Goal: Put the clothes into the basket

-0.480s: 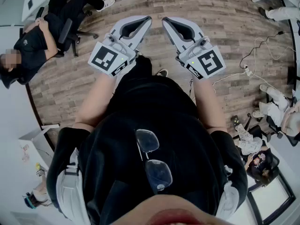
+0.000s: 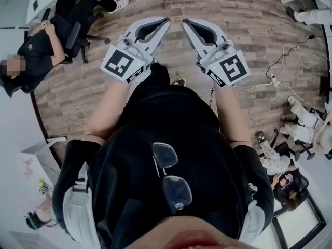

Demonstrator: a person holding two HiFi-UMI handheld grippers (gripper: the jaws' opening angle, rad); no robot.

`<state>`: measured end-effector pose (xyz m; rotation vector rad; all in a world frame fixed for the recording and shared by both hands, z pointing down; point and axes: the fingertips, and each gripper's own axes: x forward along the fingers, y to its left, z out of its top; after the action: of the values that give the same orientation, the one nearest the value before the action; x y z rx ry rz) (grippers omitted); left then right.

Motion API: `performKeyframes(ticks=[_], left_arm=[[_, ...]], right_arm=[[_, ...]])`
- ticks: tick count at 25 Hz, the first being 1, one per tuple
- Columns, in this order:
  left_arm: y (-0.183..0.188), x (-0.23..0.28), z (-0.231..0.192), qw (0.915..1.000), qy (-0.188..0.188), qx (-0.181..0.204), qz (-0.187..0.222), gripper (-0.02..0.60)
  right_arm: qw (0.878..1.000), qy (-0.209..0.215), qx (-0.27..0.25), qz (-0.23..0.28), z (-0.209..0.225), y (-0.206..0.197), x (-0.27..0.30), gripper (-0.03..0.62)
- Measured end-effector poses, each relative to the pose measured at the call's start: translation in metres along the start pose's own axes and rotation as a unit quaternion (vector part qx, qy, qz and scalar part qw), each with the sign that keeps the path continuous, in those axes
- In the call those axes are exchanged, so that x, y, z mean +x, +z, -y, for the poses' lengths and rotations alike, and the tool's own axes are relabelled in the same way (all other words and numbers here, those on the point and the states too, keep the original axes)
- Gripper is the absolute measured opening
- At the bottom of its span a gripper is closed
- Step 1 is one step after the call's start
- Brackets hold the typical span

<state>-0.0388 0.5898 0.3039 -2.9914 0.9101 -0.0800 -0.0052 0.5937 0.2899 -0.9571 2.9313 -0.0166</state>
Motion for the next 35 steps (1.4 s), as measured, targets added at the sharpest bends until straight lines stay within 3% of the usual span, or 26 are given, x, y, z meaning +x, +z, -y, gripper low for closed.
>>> performKeyframes(ticks=[5, 11, 23, 35], left_arm=[[-0.004, 0.01, -0.004, 0.9999, 0.012, -0.001, -0.01, 0.011], [-0.007, 0.025, -0.037, 0.9998, 0.016, -0.01, -0.005, 0.011], [-0.013, 0.058, -0.154, 0.9998, 0.0, -0.019, 0.0, 0.011], [-0.023, 0.08, -0.257, 0.9995, -0.029, -0.014, -0.004, 0.011]], right_arm=[[1.0, -0.003, 0.009, -0.008, 0.015, -0.003, -0.002, 0.026], [1.0, 0.002, 0.016, -0.019, 0.04, -0.01, 0.025, 0.026], [1.0, 0.005, 0.011, -0.029, 0.108, -0.013, 0.128, 0.025], [0.999, -0.025, 0.015, -0.028, 0.157, -0.025, 0.219, 0.025]])
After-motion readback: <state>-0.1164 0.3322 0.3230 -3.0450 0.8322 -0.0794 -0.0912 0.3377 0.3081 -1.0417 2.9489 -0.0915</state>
